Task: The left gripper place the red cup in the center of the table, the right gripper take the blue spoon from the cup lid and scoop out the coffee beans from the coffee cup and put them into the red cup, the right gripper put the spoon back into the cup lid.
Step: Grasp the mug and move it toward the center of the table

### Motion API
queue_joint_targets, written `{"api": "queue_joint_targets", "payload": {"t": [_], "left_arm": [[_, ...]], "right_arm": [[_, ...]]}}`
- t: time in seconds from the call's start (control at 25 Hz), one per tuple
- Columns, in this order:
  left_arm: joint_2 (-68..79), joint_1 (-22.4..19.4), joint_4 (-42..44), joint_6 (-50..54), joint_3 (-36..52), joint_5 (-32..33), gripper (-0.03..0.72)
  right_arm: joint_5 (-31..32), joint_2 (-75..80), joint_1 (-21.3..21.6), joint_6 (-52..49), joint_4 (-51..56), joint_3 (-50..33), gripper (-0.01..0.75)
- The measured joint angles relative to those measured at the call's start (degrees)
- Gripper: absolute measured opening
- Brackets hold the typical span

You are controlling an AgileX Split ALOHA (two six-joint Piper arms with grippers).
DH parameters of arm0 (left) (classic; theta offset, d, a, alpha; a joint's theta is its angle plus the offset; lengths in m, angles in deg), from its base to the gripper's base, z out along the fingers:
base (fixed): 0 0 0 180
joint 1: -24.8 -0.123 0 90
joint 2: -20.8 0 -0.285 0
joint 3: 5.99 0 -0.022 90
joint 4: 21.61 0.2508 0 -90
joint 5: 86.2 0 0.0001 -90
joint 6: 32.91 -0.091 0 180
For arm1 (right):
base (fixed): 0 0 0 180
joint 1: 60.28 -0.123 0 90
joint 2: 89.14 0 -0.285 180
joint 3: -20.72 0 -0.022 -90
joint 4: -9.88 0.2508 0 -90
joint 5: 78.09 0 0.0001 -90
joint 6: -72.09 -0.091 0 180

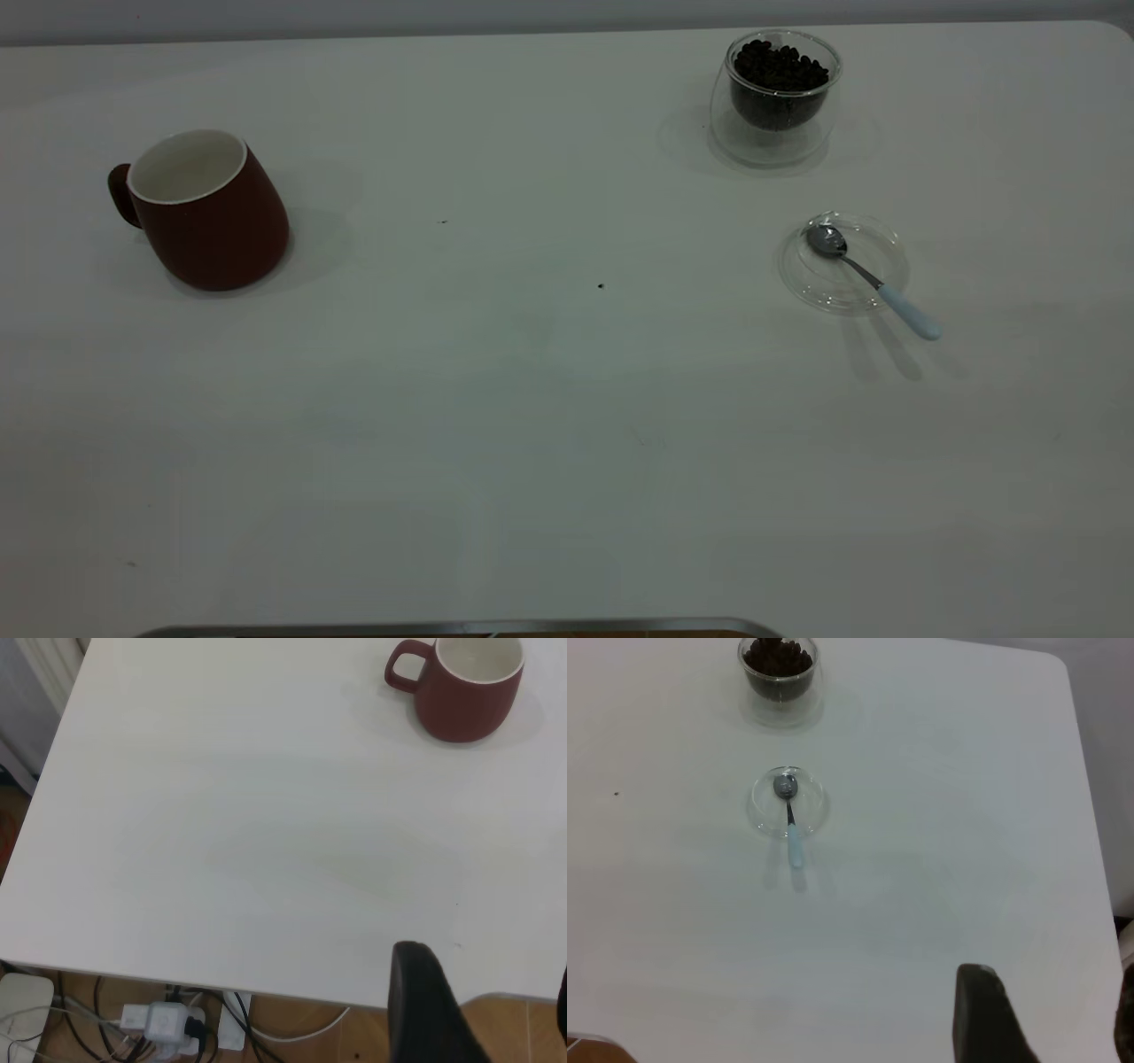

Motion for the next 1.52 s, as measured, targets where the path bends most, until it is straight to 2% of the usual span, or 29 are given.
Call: {"api": "queue_joint_targets", "payload": {"t": [0.92,1.2,1.32,1.36,1.4,1.52], "left_arm": [[1.1,0.0,0.0,-0.3,-0.4,-0.5,0.428],[19.5,0.4,-2.9,-5.0,-5.7,-9.7,0.428],[31.2,0.4,-5.9,-9.9,-7.0,-17.4,0.428],[39.3,0.4,-7.5,-12.7,-8.0,-22.2,0.428],[39.3,0.4,-7.5,-12.7,-8.0,-22.2,0.428],[53.2,0.4,-8.1,-12.6,-11.3,-27.7,0.428]], "right_arm": [[0.0,0.0,0.0,0.0,0.0,0.0,0.391],[0.0,0.0,0.0,0.0,0.0,0.0,0.391],[0.0,0.0,0.0,0.0,0.0,0.0,0.391],[0.0,0.0,0.0,0.0,0.0,0.0,0.391],[0.0,0.0,0.0,0.0,0.0,0.0,0.391],[0.0,0.0,0.0,0.0,0.0,0.0,0.391]]}}
